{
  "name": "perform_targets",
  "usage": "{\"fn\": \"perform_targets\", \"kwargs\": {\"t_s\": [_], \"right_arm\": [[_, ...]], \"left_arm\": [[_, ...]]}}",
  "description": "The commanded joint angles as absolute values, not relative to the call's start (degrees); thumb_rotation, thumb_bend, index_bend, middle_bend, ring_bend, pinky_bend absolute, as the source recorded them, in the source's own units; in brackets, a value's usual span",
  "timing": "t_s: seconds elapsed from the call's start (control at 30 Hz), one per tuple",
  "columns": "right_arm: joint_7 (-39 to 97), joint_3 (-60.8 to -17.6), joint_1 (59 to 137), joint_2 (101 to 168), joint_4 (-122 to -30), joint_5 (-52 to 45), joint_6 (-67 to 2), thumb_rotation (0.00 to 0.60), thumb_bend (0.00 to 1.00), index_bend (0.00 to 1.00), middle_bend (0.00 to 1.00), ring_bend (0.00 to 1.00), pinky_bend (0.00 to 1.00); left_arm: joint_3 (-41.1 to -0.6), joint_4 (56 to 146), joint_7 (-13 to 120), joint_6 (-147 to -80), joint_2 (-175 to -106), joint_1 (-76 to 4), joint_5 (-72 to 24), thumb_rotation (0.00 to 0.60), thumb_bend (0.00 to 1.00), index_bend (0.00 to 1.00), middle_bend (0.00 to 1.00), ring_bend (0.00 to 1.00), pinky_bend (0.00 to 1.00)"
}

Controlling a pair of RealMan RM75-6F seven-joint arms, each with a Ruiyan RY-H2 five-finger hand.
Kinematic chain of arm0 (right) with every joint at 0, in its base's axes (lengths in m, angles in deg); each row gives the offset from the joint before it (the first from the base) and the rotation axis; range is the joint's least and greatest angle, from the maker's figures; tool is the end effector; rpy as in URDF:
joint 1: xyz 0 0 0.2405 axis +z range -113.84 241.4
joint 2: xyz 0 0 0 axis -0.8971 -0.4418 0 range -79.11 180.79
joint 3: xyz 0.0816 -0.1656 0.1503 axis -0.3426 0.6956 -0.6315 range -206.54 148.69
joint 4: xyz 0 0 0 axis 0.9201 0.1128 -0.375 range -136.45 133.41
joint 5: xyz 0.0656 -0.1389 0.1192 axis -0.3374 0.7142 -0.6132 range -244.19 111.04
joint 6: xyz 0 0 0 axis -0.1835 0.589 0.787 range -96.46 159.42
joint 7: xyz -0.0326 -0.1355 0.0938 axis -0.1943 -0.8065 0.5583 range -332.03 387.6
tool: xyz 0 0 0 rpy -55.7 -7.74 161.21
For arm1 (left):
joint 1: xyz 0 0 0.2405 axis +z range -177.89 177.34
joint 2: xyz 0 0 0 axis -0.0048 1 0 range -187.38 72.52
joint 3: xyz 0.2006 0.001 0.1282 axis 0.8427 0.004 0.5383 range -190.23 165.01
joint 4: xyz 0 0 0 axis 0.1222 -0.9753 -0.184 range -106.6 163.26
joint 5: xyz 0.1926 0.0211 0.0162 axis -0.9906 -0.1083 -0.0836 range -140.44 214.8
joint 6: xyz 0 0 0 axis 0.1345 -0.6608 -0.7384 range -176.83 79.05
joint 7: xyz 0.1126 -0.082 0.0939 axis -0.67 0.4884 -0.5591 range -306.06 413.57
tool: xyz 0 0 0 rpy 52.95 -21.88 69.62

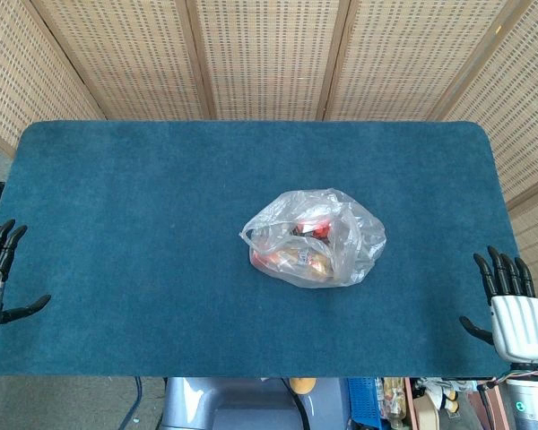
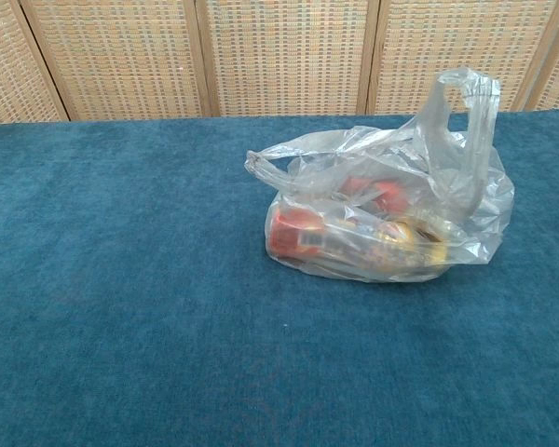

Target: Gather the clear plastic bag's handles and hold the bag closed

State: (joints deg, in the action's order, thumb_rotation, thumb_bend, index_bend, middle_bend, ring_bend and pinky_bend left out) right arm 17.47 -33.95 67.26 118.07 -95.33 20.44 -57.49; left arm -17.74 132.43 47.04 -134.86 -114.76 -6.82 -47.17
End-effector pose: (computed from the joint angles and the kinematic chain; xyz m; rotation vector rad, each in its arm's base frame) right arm -0.2743 -0.2014 0.1630 1.3557 -0.7618 0.8833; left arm -0.2505 0.2143 0.1921 -1.3743 -0.8341 -0.9336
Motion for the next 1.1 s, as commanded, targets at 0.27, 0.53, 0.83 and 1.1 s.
{"fn": "perform_targets", "kwargs": {"t_s": [0.27,0.53,0.83,1.1], "right_arm": [[19.87,-32.80,67.53,117.19,-96.14,21.43,-56.00,0.600,0.00,0.00,0.00,0.00,0.00],[38.56,-29.93,73.76,113.25,-97.66,26.68,-44.96,0.600,0.00,0.00,0.00,0.00,0.00],[59.41,-31.42,85.38,112.09,-96.34,30.57,-33.53,0.600,0.00,0.01,0.00,0.00,0.00],[66.41,-33.64,92.14,113.36,-96.27,28.11,-26.34,0.600,0.00,0.01,0.01,0.00,0.00]], "left_arm": [[-18.13,132.35,49.14,-135.20,-114.19,-6.59,-46.48,0.600,0.13,0.00,0.00,0.00,0.00],[-18.35,132.01,49.67,-135.06,-114.08,-6.71,-46.13,0.600,0.13,0.00,0.00,0.00,0.00],[-18.99,131.91,50.22,-134.20,-113.97,-7.07,-44.28,0.600,0.13,0.00,0.00,0.00,0.00],[-19.51,131.69,51.29,-133.34,-113.66,-7.41,-42.87,0.600,0.13,0.00,0.00,0.00,0.00]]}}
